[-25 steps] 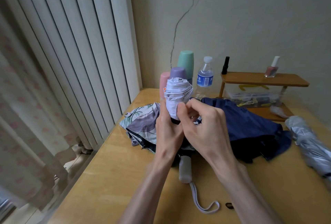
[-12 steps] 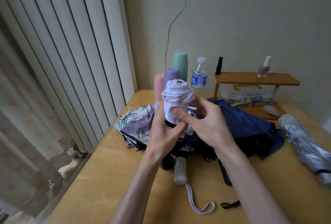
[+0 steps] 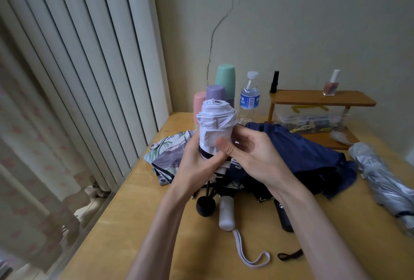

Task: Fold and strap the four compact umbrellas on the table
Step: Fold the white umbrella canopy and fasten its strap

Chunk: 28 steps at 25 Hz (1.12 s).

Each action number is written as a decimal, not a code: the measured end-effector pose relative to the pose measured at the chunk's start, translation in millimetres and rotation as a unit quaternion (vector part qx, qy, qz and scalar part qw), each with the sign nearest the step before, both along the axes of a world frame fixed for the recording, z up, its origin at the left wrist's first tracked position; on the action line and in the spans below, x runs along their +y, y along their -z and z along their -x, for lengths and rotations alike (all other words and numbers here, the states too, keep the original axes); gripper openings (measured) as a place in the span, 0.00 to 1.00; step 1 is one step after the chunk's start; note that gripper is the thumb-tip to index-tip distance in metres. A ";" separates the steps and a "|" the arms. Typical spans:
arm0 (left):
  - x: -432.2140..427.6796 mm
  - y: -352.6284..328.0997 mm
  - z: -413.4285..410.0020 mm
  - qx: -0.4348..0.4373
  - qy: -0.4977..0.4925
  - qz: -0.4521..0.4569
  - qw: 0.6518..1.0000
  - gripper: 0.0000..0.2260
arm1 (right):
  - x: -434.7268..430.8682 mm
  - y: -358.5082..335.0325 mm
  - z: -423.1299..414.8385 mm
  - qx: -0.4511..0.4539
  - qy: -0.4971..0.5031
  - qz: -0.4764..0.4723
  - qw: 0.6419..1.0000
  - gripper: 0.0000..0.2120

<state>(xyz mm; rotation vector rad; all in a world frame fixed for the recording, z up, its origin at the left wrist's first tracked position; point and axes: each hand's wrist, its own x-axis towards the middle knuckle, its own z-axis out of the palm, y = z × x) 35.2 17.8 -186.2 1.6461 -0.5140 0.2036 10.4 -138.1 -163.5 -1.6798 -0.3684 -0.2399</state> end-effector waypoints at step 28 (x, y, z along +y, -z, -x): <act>26.5 -28.9 -5.7 0.231 -0.078 0.493 0.835 0.12 | 32.1 25.4 24.4 -0.021 0.000 0.128 0.992 0.23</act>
